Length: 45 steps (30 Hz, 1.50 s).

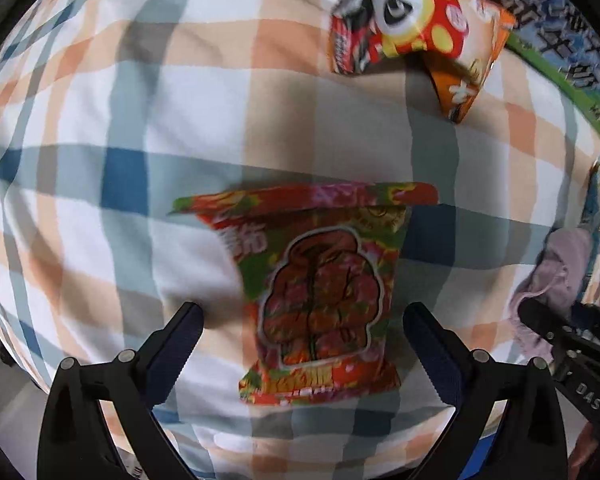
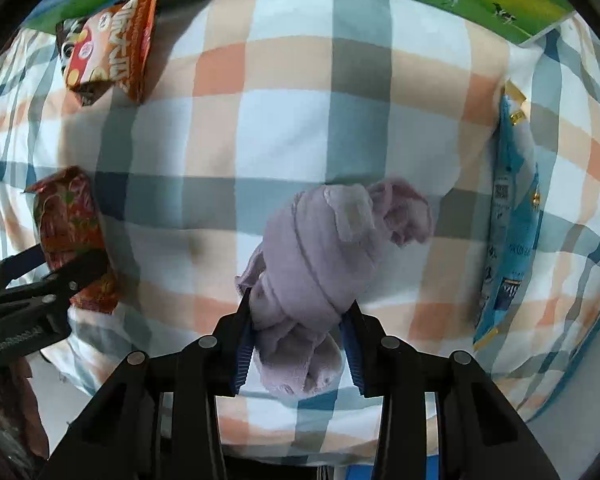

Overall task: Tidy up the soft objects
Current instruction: 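Grasp the red candy bag with the left tool while the right tool grasps the lilac sock, then carry the candy bag and sock into the box and release both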

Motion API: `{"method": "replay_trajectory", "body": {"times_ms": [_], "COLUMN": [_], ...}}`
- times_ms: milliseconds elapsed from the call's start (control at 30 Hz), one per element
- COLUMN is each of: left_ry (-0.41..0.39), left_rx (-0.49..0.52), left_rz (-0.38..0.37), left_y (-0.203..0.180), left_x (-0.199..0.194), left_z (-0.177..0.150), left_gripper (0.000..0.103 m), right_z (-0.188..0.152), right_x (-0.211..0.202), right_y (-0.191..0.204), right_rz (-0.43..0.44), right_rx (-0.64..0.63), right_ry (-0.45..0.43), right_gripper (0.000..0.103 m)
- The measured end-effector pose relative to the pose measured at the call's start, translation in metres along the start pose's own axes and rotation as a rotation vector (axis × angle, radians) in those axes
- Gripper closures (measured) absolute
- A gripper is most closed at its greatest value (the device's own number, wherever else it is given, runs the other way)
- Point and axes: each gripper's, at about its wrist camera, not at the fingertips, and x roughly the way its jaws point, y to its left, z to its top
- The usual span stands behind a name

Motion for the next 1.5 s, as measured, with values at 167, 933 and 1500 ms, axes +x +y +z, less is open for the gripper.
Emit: {"method": "replay_trajectory", "body": {"times_ms": [167, 933, 1500], "left_ry": [-0.003, -0.093, -0.217], "left_rx": [0.028, 0.0, 0.075], "left_rz": [0.025, 0.037, -0.048], "left_y": [-0.01, -0.034, -0.057], "left_x": [0.011, -0.024, -0.101], "left_z": [0.0, -0.06, -0.1], "left_gripper": [0.002, 0.06, 0.06], "right_z": [-0.005, 0.004, -0.055], "right_x": [0.012, -0.011, -0.092], "right_y": [-0.011, 0.01, 0.015], "right_rz": [0.042, 0.049, 0.12], "right_rx": [0.108, 0.116, 0.035], "right_ry": [-0.022, -0.066, -0.185], "right_gripper": [0.052, 0.071, 0.073]}}
